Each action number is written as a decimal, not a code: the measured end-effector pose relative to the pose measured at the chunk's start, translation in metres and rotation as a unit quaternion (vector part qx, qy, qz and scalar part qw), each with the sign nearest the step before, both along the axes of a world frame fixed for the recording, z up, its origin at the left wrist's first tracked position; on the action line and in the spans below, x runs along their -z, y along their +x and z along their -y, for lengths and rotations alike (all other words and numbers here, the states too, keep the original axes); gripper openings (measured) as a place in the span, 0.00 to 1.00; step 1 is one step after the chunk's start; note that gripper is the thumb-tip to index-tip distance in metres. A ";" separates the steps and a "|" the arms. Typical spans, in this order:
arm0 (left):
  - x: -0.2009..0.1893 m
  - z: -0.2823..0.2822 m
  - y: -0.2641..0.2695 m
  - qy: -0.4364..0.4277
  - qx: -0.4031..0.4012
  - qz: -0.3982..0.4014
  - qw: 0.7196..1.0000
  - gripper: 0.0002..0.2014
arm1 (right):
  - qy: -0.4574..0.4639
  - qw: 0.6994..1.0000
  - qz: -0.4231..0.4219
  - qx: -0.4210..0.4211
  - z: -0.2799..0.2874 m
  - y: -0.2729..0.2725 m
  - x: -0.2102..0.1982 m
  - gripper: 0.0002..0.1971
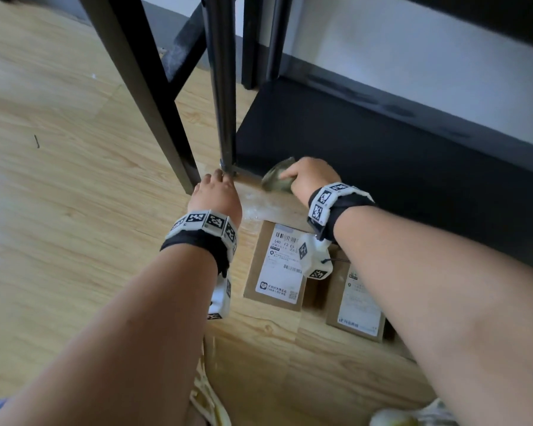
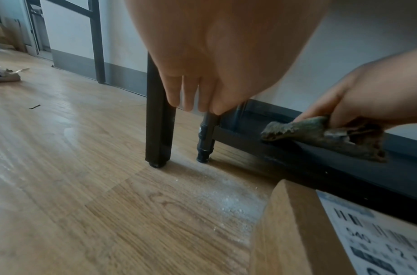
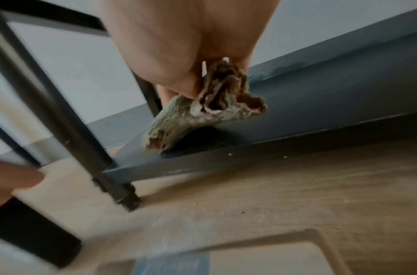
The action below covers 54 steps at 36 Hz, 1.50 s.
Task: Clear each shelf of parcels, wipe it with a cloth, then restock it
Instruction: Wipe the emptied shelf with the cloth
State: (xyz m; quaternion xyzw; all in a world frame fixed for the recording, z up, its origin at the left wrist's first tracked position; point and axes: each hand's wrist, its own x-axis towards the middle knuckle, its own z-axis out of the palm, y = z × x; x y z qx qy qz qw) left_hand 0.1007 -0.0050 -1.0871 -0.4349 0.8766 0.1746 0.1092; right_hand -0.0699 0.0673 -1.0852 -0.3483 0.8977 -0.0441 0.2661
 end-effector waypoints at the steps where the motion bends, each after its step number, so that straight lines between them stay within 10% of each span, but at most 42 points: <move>1: 0.001 0.000 0.001 -0.001 -0.001 -0.002 1.000 0.29 | -0.020 0.999 -0.006 0.026 -0.004 -0.005 -0.001 0.22; 27: 0.008 0.009 0.015 0.032 -0.045 0.017 0.998 0.29 | 0.038 0.997 0.057 -0.026 0.063 0.035 0.010 0.33; 31: 0.005 0.008 0.017 0.028 -0.053 0.008 0.998 0.28 | 0.011 0.998 0.051 -0.034 0.044 0.036 0.019 0.18; 42: 0.006 0.003 0.019 0.027 -0.044 0.023 0.998 0.28 | 0.011 0.995 0.087 -0.052 0.060 0.033 0.014 0.28; 54: 0.005 -0.002 0.002 0.013 -0.012 0.027 0.999 0.29 | -0.089 0.991 0.099 0.035 -0.011 0.011 0.023 0.13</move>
